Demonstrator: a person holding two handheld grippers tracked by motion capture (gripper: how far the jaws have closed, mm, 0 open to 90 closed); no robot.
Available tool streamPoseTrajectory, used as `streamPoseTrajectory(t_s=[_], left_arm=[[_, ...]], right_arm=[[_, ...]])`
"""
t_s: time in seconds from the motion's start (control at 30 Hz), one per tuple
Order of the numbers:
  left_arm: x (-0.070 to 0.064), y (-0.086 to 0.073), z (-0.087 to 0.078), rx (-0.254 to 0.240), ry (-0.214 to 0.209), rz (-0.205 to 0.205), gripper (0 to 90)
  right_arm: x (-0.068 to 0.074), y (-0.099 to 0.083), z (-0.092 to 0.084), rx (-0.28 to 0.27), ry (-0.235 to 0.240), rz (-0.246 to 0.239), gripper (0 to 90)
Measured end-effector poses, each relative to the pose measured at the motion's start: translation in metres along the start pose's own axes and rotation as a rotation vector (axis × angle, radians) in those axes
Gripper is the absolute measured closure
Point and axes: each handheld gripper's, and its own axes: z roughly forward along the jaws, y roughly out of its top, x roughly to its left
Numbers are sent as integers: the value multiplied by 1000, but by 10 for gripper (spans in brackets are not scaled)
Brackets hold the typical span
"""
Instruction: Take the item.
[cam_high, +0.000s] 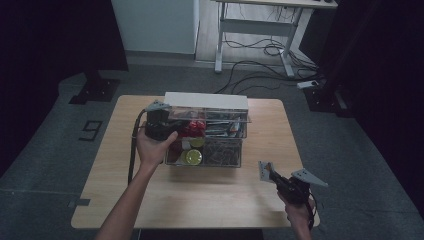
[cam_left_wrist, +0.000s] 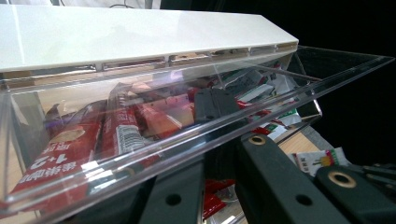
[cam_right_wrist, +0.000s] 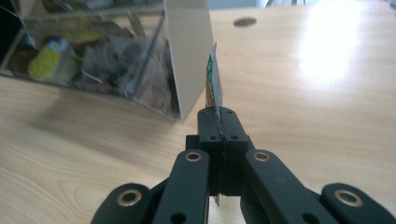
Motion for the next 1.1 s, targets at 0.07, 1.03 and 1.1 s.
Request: streamPoseTrajectory(t_s=[0.07,1.03,1.1], left_arm=[[0,0,0,-1,-1,-1,900],[0,-6,0,-12,-15,-19,900],[0,-6,0,-12,-15,-19,900]], right_arm=[[-2,-6,4,20,-7,6,893],[-59,-42,13,172,-177,129,794],[-58,-42,14,182,-198,109,769]])
